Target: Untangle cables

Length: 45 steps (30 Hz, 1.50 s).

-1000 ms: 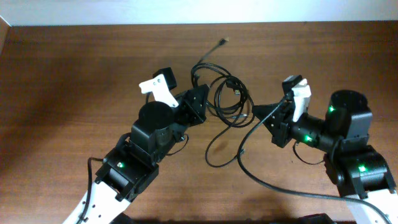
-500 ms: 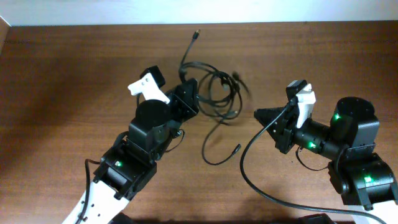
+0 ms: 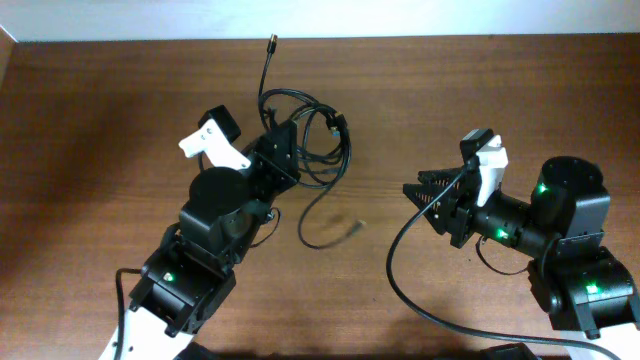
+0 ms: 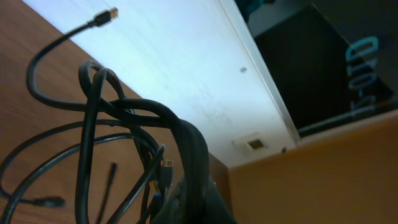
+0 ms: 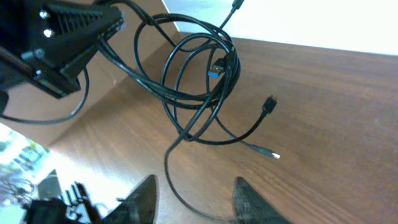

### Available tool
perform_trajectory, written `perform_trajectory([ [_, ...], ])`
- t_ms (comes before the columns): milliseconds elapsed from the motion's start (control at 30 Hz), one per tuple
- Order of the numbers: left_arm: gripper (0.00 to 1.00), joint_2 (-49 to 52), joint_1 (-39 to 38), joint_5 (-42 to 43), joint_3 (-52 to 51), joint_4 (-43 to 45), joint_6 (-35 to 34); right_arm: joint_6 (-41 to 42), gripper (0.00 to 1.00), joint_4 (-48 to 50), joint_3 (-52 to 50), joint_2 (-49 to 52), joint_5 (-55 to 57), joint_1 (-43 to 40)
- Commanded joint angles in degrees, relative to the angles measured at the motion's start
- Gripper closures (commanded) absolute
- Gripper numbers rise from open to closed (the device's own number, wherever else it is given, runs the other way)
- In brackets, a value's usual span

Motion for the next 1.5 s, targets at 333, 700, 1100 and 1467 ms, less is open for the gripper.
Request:
perform_trajectory([
  [333,1.0,0.87,0.2,18.67,0.63,6.97,3.87,0.13,0.31,0.09,1.07,4.04,-1.22,-0.13],
  [700,1.0,2.86,-2.14,24.39,0.63,13.11,3.85,0.09,0.49,0.13,1.07,5.09,-1.09,-0.15],
  [1100,1.0,2.86,-2.54,14.43,0.63,10.67,3.91,0.11,0.96,-2.1,1.07,5.05,-2.75,-0.15],
  [1467,1.0,2.8,-2.54,1.36,0.63,8.98,3.91,0.11,0.82,-2.97,1.07,5.01,-2.27,-0.15],
])
